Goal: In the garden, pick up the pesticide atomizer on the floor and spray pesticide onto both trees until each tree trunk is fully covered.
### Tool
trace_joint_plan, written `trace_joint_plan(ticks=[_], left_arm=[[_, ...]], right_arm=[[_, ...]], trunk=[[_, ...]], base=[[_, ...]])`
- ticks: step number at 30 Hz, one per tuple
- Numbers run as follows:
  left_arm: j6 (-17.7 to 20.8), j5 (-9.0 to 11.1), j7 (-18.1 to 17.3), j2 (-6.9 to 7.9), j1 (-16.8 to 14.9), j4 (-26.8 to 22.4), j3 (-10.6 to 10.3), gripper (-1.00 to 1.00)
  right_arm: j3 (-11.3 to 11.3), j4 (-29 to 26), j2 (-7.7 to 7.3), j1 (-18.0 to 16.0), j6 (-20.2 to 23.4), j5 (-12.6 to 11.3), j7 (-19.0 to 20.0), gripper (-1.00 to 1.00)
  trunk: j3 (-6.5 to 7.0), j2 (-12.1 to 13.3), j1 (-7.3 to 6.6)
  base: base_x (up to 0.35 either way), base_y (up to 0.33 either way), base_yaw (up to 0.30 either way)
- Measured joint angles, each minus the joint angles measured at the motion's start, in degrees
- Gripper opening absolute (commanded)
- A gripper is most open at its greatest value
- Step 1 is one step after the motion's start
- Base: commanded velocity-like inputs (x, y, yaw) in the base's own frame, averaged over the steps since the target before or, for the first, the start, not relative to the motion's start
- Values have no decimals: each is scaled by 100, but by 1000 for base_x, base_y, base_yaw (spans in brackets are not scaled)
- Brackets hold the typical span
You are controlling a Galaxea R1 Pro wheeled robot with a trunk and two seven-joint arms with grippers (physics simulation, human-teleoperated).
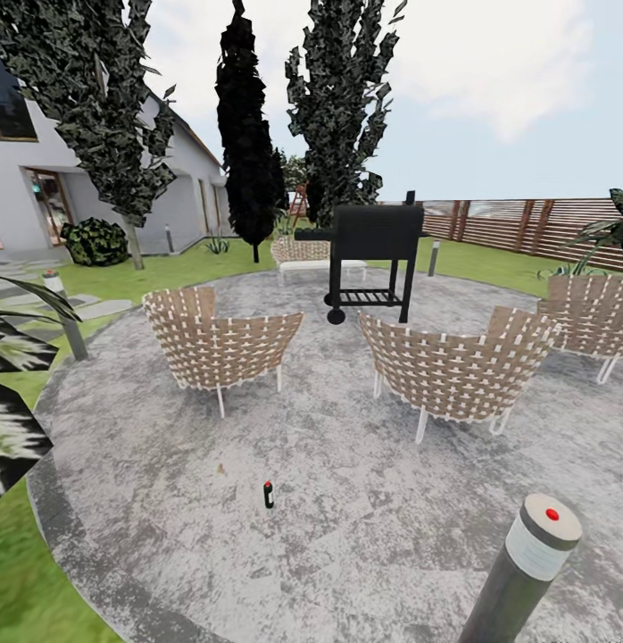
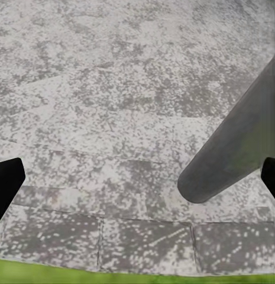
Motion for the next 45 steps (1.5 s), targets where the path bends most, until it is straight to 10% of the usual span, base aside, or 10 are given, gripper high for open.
trace_joint_plan(ticks=[45], left_arm=[[0,-6,0,4,0,-8,8,100]], right_arm=[[12,-9,0,0,0,-2,0,100]], trunk=[[0,0,0]], base=[[64,184,-11]])
